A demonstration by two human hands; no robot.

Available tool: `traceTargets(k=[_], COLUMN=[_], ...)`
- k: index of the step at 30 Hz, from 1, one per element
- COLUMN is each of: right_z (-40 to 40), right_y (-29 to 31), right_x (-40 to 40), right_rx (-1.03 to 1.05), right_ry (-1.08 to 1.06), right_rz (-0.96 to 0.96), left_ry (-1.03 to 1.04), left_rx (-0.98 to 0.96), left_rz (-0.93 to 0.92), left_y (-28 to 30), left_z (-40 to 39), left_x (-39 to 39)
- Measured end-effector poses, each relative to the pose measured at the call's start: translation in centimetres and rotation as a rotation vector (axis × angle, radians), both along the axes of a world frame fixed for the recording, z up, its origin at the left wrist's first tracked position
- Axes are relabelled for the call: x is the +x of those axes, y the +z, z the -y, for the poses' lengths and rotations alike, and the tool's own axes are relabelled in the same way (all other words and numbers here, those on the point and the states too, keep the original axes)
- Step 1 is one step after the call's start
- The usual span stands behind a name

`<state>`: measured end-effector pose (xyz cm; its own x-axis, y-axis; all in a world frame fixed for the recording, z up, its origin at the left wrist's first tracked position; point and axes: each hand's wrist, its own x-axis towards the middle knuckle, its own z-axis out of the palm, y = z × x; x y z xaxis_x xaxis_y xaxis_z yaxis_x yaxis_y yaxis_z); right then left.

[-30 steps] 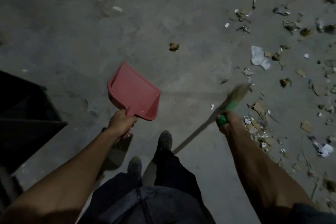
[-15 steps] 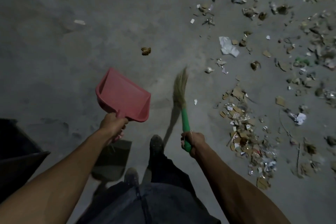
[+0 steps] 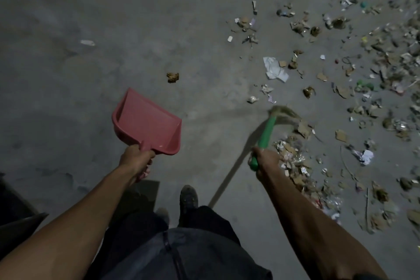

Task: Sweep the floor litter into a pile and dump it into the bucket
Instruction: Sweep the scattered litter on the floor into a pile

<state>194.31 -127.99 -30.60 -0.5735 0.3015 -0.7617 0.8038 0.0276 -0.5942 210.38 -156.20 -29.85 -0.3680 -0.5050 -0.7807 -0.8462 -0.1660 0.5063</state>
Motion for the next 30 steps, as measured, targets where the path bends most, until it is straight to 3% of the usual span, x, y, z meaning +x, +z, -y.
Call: traceTargets(k=[11, 16, 19, 22, 25, 30], right_z=[15.7, 24.3, 28.3, 30.2, 29.3, 25.1], right_y=[-0.3, -1.2, -1.9, -3.0, -3.6, -4.2], right_x=[-2.7, -7.8, -10.3, -13.3, -17.2, -24.0], right_rx=[0.127, 0.059, -0.013, -0.089, -0.132, -0.159], right_ry=[0.884, 0.984, 0.807, 0.395, 0.076, -0.215], right_rz=[-0.062, 0.135, 0.235, 0.319, 0.386, 0.39], left_ry=[-0.057, -0.091, -0.114, -0.137, -0.155, -0.144], left_rx=[-0.081, -0.056, -0.029, 0.014, 0.027, 0.053], left_rz=[0.064, 0.102, 0.15, 0.167, 0.173, 0.154], left_y=[-1.4, -3.6, -3.7, -3.5, -3.3, -3.1], left_z=[10.7, 18.3, 22.2, 25.4, 27.7, 29.5], left_x=[-8.3, -14.2, -17.3, -20.3, -22.7, -25.6])
